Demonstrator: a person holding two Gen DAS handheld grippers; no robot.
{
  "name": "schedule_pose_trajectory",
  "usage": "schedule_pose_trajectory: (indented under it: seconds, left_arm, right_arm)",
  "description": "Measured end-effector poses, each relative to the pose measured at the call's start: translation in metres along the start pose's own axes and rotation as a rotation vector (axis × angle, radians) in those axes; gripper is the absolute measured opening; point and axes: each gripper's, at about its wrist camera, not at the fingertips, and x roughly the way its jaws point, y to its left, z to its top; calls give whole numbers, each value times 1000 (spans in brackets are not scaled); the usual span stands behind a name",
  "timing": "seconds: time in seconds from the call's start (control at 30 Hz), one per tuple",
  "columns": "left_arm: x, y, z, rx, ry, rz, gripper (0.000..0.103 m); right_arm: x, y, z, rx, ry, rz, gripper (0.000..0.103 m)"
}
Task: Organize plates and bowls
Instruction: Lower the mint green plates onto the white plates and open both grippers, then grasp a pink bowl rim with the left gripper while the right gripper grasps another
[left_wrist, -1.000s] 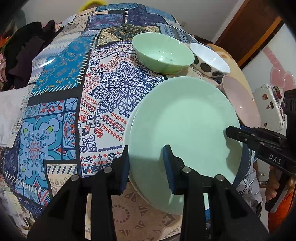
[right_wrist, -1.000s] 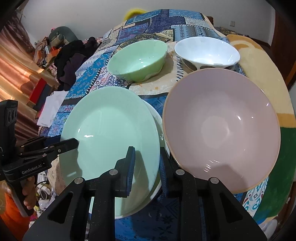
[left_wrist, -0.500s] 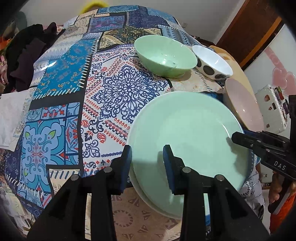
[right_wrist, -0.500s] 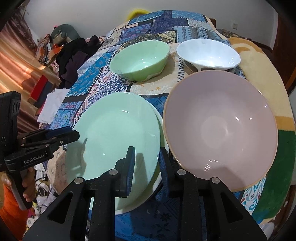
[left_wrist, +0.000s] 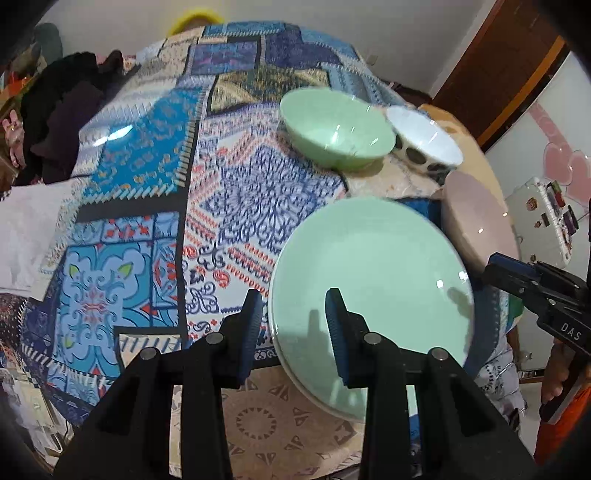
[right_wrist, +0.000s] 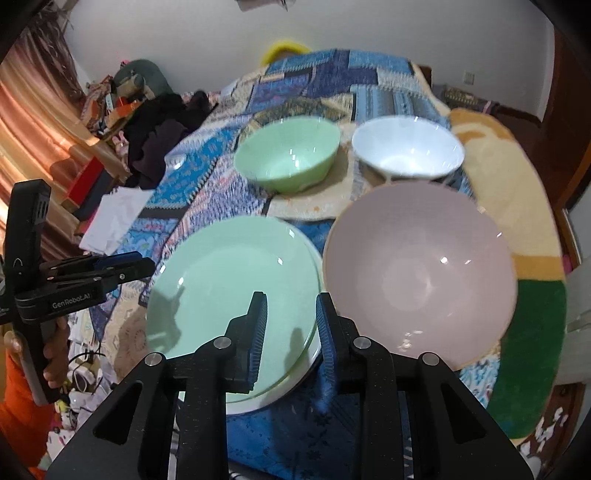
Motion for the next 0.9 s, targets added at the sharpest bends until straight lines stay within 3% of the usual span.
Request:
schedule_pose_trajectory:
  seconds: [0.1, 0.23, 0.3, 0.43, 0.53, 0.9]
  left_arm:
    - [-17, -7, 7, 7, -43, -10, 39]
    - [-38, -24, 18, 38, -112, -16, 56]
    - [-47, -35, 24, 62, -145, -22, 60]
    - [-52, -59, 36, 92, -184, -37, 73]
    - [-48, -73, 44, 113, -193, -46, 84]
    - [12, -121, 69, 155, -93, -78, 86]
  right_arm:
    - [-12, -2, 4, -1, -44, -16, 28]
    - [-28, -11, 10, 0, -106, -55, 36]
    - [-34, -18, 11, 2, -128, -75, 41]
    - [-47, -35, 11, 38, -171, -103, 56]
    - [-51, -48, 9, 57, -192, -138, 59]
    - [-44, -94, 2, 141, -175, -189, 61]
